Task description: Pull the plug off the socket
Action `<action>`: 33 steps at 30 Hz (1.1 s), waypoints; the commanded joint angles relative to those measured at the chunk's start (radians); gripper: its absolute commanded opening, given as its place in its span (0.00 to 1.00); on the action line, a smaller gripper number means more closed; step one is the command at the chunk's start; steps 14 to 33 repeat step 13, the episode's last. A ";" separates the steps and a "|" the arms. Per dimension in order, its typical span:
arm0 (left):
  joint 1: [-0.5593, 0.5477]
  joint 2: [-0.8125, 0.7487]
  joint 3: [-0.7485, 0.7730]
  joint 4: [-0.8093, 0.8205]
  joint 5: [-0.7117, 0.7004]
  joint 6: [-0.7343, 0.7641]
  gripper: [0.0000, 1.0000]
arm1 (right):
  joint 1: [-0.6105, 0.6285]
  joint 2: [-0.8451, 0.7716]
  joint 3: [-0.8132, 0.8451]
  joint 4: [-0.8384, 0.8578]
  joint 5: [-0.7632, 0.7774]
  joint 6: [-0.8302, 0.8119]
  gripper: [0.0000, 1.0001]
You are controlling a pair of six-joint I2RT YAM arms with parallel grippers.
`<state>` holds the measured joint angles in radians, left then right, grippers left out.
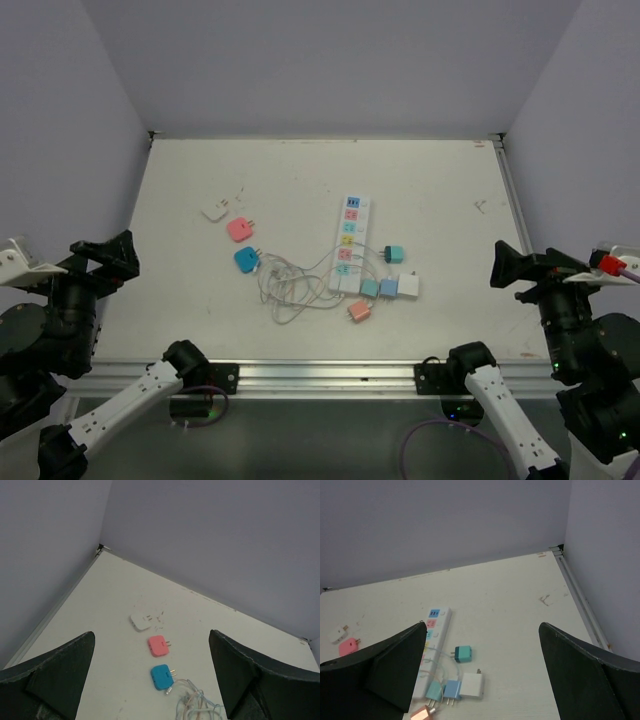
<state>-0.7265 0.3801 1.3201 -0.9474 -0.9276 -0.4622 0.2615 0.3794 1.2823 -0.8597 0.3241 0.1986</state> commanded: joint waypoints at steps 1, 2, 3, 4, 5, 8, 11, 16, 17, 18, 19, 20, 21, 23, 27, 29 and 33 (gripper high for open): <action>0.004 0.017 -0.021 0.032 -0.008 -0.013 1.00 | -0.001 0.018 -0.012 0.039 0.003 -0.031 0.99; 0.004 0.019 -0.022 0.038 -0.008 -0.013 0.99 | 0.001 0.019 -0.015 0.040 0.001 -0.034 0.99; 0.004 0.019 -0.024 0.041 -0.007 -0.013 1.00 | -0.001 0.019 -0.017 0.041 0.001 -0.036 0.99; 0.004 0.019 -0.027 0.044 -0.005 -0.013 0.99 | 0.001 0.019 -0.018 0.042 0.001 -0.039 0.99; 0.004 0.020 -0.028 0.053 0.001 -0.012 1.00 | -0.001 0.019 -0.020 0.044 0.003 -0.041 0.99; 0.004 0.025 -0.035 0.067 0.018 -0.010 1.00 | 0.001 0.024 -0.028 0.051 0.001 -0.042 0.99; 0.004 0.034 -0.042 0.076 0.021 -0.006 1.00 | -0.001 0.027 -0.040 0.060 -0.003 -0.042 0.99; 0.004 0.040 -0.050 0.078 0.026 -0.006 1.00 | -0.001 0.027 -0.052 0.071 -0.002 -0.041 0.99; 0.004 0.040 -0.050 0.078 0.026 -0.006 1.00 | -0.001 0.027 -0.052 0.071 -0.002 -0.041 0.99; 0.004 0.040 -0.050 0.078 0.026 -0.006 1.00 | -0.001 0.027 -0.052 0.071 -0.002 -0.041 0.99; 0.004 0.040 -0.050 0.078 0.026 -0.006 1.00 | -0.001 0.027 -0.052 0.071 -0.002 -0.041 0.99; 0.004 0.040 -0.050 0.078 0.026 -0.006 1.00 | -0.001 0.027 -0.052 0.071 -0.002 -0.041 0.99; 0.004 0.040 -0.050 0.078 0.026 -0.006 1.00 | -0.001 0.027 -0.052 0.071 -0.002 -0.041 0.99; 0.004 0.040 -0.050 0.078 0.026 -0.006 1.00 | -0.001 0.027 -0.052 0.071 -0.002 -0.041 0.99; 0.004 0.040 -0.050 0.078 0.026 -0.006 1.00 | -0.001 0.027 -0.052 0.071 -0.002 -0.041 0.99; 0.004 0.040 -0.050 0.078 0.026 -0.006 1.00 | -0.001 0.027 -0.052 0.071 -0.002 -0.041 0.99; 0.004 0.040 -0.050 0.078 0.026 -0.006 1.00 | -0.001 0.027 -0.052 0.071 -0.002 -0.041 0.99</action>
